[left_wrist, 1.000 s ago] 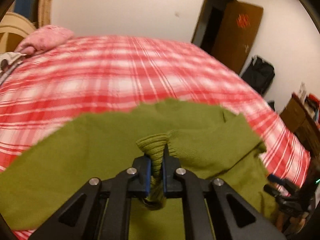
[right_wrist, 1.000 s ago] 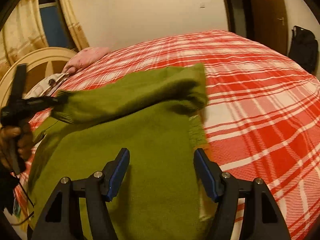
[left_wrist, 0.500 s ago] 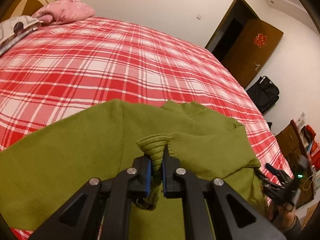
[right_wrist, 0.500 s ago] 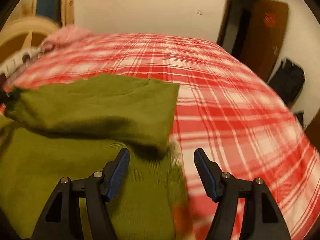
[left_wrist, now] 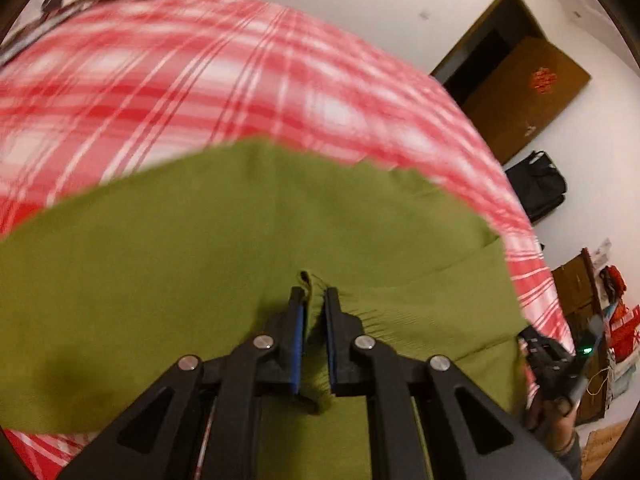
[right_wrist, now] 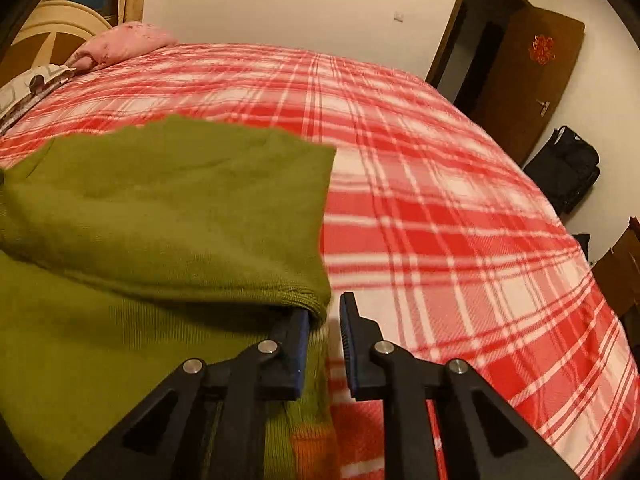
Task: Fold small clothes
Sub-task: 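Grasp the folded cuff with the left tool, reposition it on the body, release, then move the left tool toward the cuff of the other sleeve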
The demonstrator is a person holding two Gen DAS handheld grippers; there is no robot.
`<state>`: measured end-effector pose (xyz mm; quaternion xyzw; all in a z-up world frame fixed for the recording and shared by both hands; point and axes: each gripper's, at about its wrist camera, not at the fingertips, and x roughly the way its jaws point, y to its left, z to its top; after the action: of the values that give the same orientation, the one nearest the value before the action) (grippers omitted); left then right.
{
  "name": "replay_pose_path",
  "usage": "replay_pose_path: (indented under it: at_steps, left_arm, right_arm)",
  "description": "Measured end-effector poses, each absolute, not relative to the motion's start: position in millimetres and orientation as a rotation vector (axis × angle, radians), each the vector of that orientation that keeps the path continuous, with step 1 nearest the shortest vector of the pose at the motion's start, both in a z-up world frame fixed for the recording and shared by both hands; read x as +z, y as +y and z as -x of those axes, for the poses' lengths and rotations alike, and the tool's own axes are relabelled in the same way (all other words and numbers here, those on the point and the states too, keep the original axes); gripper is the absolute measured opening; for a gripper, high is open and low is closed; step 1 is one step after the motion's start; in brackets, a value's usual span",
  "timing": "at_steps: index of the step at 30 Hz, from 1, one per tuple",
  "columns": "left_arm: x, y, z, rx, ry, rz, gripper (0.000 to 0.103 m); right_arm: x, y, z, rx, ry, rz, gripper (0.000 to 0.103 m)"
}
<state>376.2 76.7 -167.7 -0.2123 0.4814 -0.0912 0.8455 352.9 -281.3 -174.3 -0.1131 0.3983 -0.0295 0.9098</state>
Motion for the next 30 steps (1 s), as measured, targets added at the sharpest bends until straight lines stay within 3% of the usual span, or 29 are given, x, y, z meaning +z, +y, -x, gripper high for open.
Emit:
replay_pose_path:
  at_steps: [6, 7, 8, 9, 10, 11, 12, 21, 25, 30]
  left_arm:
    - [-164, 87, -355, -0.180, 0.970, 0.454, 0.015]
    - [-158, 87, -351, -0.179, 0.945, 0.435, 0.020]
    - [-152, 87, -347, -0.167, 0.922, 0.412, 0.041]
    - [-144, 86, -340, -0.134, 0.895, 0.377, 0.057]
    - [-141, 86, -337, -0.119, 0.871, 0.360, 0.080]
    - [-137, 83, -331, -0.118, 0.837, 0.343, 0.088]
    - [-135, 78, -327, -0.124, 0.817, 0.321, 0.088]
    - [-170, 31, -340, -0.004, 0.906, 0.022, 0.086]
    - [-180, 30, -330, 0.015, 0.938, -0.080, 0.090]
    - [-167, 54, -310, -0.016, 0.902, 0.029, 0.088]
  right_arm:
    - [-171, -299, -337, -0.083, 0.849, 0.204, 0.016]
    - [-169, -303, -334, -0.097, 0.847, 0.202, 0.016]
    - [-165, -306, -329, -0.107, 0.838, 0.196, 0.018]
    - [-162, -310, -325, -0.108, 0.830, 0.188, 0.031]
    - [-158, -312, -321, -0.097, 0.819, 0.173, 0.041]
    - [-154, -314, -316, -0.067, 0.804, 0.142, 0.061]
    - [-151, -315, -314, -0.047, 0.795, 0.120, 0.066]
    - [-128, -271, -344, 0.043, 0.713, 0.105, 0.066]
    - [-156, -263, -371, -0.025, 0.831, 0.167, 0.066]
    - [-160, -261, -356, -0.033, 0.847, 0.192, 0.066]
